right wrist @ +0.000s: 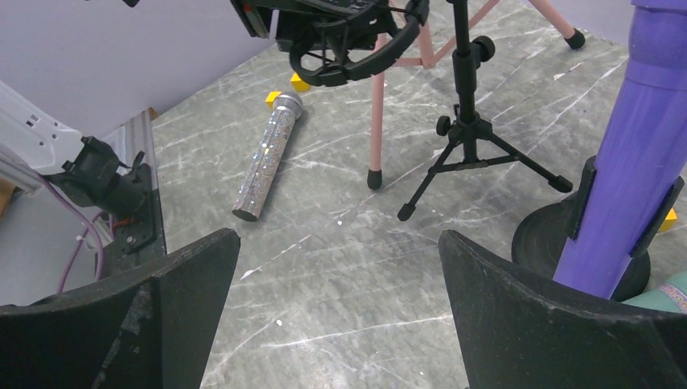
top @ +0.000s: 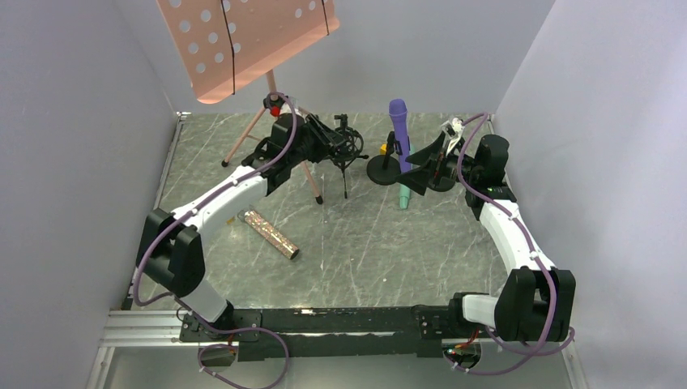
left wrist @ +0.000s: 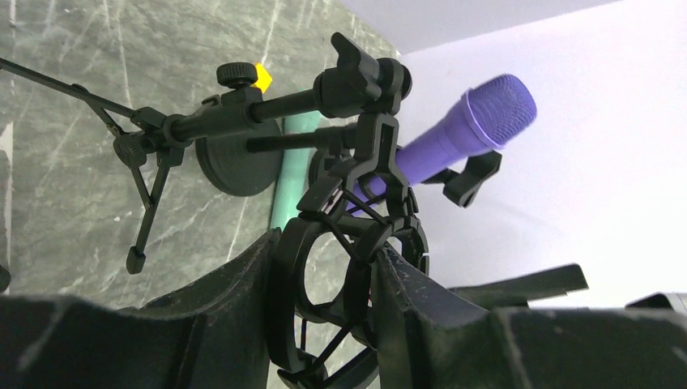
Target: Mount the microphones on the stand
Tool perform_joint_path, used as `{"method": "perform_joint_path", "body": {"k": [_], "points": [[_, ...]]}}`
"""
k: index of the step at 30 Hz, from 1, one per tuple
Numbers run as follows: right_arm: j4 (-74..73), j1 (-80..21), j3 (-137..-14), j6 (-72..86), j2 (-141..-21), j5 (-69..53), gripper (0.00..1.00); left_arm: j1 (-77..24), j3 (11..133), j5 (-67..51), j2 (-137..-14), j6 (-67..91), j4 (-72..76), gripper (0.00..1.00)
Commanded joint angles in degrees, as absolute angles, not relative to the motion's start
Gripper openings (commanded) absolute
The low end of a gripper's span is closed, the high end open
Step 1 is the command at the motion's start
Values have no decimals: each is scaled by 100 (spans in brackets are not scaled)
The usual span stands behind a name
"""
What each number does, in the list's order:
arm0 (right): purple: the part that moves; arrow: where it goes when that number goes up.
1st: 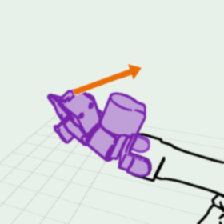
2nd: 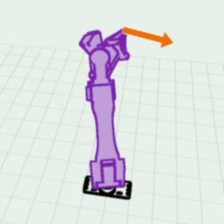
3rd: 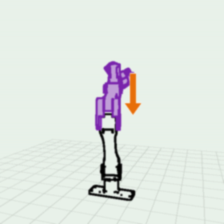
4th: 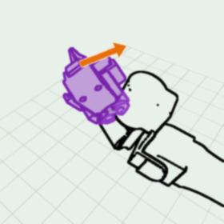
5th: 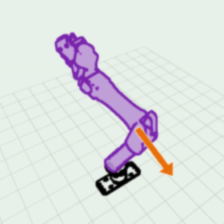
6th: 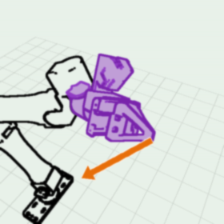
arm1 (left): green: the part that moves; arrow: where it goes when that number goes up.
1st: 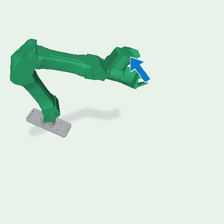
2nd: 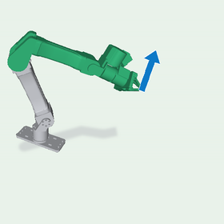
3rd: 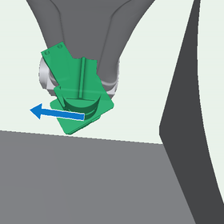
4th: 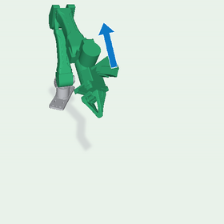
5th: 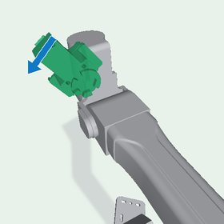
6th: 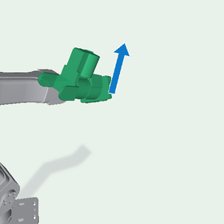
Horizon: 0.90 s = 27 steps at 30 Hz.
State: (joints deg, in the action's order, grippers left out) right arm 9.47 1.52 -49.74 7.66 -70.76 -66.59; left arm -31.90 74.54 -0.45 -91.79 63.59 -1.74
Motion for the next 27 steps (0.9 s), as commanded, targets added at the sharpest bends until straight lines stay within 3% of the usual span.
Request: {"method": "perform_joint_path", "body": {"k": [1, 27], "points": [[1002, 153, -5062, 659, -6901, -6818, 100, -3192, 7465, -581, -8646, 6170, 435, 30], [676, 260, -5134, 275, -6804, -6784, 100, -3585, 6393, -2171, -7056, 5499, -239, 29]]}}
